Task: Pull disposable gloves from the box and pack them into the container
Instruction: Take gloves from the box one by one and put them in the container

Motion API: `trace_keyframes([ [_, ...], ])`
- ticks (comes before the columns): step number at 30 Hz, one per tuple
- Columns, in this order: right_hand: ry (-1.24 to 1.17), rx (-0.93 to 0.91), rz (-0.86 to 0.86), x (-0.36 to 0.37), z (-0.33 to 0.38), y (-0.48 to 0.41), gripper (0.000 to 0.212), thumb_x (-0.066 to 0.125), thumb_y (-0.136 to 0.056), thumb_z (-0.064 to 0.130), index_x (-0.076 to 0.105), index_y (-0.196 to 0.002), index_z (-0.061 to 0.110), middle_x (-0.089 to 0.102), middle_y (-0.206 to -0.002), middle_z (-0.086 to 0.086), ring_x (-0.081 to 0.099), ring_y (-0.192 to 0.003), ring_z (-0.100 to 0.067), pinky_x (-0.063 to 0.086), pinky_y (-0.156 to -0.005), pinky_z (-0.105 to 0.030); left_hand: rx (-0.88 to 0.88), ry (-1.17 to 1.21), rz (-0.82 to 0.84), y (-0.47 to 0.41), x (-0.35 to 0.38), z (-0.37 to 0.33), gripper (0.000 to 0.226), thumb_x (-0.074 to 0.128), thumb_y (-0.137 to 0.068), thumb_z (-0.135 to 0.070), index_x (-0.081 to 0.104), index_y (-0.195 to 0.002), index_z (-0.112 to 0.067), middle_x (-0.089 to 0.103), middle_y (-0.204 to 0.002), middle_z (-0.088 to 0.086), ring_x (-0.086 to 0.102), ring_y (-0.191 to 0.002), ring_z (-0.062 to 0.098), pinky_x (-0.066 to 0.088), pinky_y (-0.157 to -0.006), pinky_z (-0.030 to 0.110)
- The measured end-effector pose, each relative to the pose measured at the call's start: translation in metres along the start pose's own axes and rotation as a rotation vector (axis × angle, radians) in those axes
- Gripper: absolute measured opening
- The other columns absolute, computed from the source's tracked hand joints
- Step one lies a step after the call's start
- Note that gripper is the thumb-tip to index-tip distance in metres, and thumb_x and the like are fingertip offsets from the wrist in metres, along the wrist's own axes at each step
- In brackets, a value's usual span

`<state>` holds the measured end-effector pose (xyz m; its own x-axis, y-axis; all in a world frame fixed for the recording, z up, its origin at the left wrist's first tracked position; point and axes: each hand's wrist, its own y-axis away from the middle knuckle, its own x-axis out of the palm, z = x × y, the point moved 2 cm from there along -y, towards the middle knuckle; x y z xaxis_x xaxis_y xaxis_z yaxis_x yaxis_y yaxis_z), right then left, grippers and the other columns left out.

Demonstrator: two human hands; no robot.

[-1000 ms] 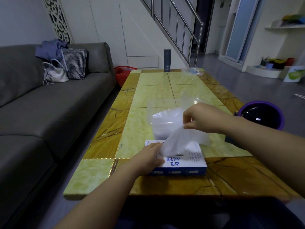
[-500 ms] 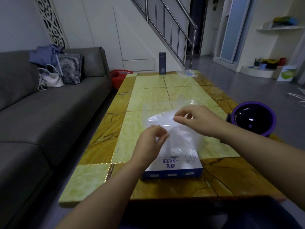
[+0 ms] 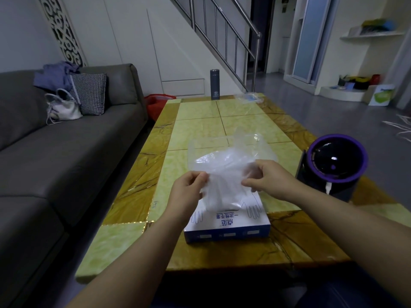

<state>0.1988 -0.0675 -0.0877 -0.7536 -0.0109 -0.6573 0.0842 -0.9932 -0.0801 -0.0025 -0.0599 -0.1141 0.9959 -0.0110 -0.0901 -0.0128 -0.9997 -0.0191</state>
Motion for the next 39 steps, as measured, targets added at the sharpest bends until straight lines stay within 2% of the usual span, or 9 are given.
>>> trace_keyframes([
  [9, 0.271, 0.058, 0.093, 0.018, -0.022, -0.001, 0.024, 0.072, -0.082, 0.02, 0.061, -0.103, 0.021, 0.062, -0.083, 0.005, 0.06, -0.075, -0.009, 0.048, -0.066, -0.021, 0.108, 0.449, -0.26, -0.005, -0.025, -0.048, 0.021, 0.045, -0.1, -0.02, 0.059, -0.086, -0.015, 0.064, -0.087, 0.0, 0.06, -0.082, 0.012, 0.052, -0.071, 0.028],
  [13, 0.301, 0.04, 0.099, 0.012, -0.019, -0.002, 0.052, 0.073, -0.08, 0.029, 0.049, -0.127, 0.025, 0.05, -0.11, 0.009, 0.051, -0.085, -0.004, 0.042, -0.065, -0.017, 0.219, 0.322, -0.301, -0.009, -0.038, -0.067, 0.016, 0.049, -0.099, -0.023, 0.062, -0.09, -0.019, 0.065, -0.093, 0.001, 0.062, -0.092, 0.019, 0.054, -0.083, 0.037],
  [20, -0.128, -0.11, -0.246, -0.048, 0.06, -0.002, 0.025, 0.067, -0.084, 0.037, 0.061, -0.103, 0.021, 0.064, -0.098, 0.007, 0.059, -0.089, -0.009, 0.049, -0.078, -0.023, 0.456, -0.055, -0.321, -0.01, -0.035, -0.077, 0.006, 0.061, -0.092, -0.021, 0.065, -0.088, -0.018, 0.066, -0.08, -0.007, 0.06, -0.071, 0.004, 0.053, -0.065, 0.024],
  [23, -0.535, 0.039, -0.007, -0.047, 0.091, 0.0, 0.044, 0.055, -0.082, 0.055, 0.057, -0.099, 0.014, 0.069, -0.087, -0.007, 0.065, -0.083, -0.023, 0.052, -0.082, -0.035, 0.569, -0.246, -0.356, -0.003, -0.027, -0.078, 0.012, 0.061, -0.091, -0.021, 0.059, -0.082, -0.029, 0.062, -0.083, -0.012, 0.058, -0.077, -0.001, 0.048, -0.071, 0.014],
  [25, -0.639, 0.134, 0.148, -0.039, 0.101, 0.002, 0.064, 0.057, -0.067, 0.064, 0.053, -0.111, 0.018, 0.068, -0.103, -0.018, 0.067, -0.094, -0.031, 0.051, -0.093, -0.044, 0.66, -0.355, -0.395, 0.001, -0.024, -0.077, 0.016, 0.062, -0.09, -0.021, 0.056, -0.081, -0.032, 0.056, -0.082, -0.017, 0.056, -0.08, -0.004, 0.044, -0.073, 0.008],
  [28, -0.686, 0.057, 0.076, -0.028, 0.105, -0.003, 0.087, 0.073, -0.063, 0.043, 0.033, -0.138, 0.023, 0.066, -0.11, -0.015, 0.068, -0.092, -0.023, 0.054, -0.088, -0.041, 0.785, -0.536, -0.426, 0.005, -0.02, -0.076, 0.005, 0.062, -0.09, -0.026, 0.063, -0.087, -0.022, 0.05, -0.084, -0.019, 0.056, -0.083, 0.003, 0.049, -0.078, 0.024],
  [31, -0.529, -0.134, -0.04, -0.037, 0.109, -0.011, 0.073, 0.07, -0.079, 0.002, 0.033, -0.14, 0.018, 0.071, -0.096, -0.007, 0.066, -0.082, -0.022, 0.055, -0.07, -0.025, 0.851, -0.586, -0.372, 0.002, -0.025, -0.08, 0.025, 0.058, -0.085, -0.044, 0.065, -0.094, -0.022, 0.051, -0.096, -0.012, 0.055, -0.093, 0.014, 0.048, -0.083, 0.039],
  [36, -0.401, -0.293, -0.063, -0.075, 0.123, -0.025, 0.069, 0.062, -0.085, -0.005, 0.033, -0.139, 0.026, 0.072, -0.099, -0.004, 0.06, -0.079, -0.021, 0.05, -0.068, -0.022, 0.384, -0.257, -0.26, -0.038, -0.056, -0.099, 0.076, 0.055, -0.076, -0.07, 0.037, -0.14, -0.033, 0.038, -0.141, -0.007, 0.038, -0.128, 0.011, 0.034, -0.103, 0.033],
  [39, -0.384, -0.303, -0.099, -0.088, 0.125, -0.04, 0.075, 0.06, -0.085, -0.007, 0.026, -0.145, 0.023, 0.069, -0.107, -0.015, 0.061, -0.086, -0.029, 0.05, -0.069, -0.024, -0.126, -0.004, 0.265, -0.061, -0.054, -0.101, 0.091, 0.06, -0.068, -0.075, 0.033, -0.145, -0.035, 0.039, -0.148, 0.0, 0.048, -0.127, 0.019, 0.036, -0.103, 0.037],
])
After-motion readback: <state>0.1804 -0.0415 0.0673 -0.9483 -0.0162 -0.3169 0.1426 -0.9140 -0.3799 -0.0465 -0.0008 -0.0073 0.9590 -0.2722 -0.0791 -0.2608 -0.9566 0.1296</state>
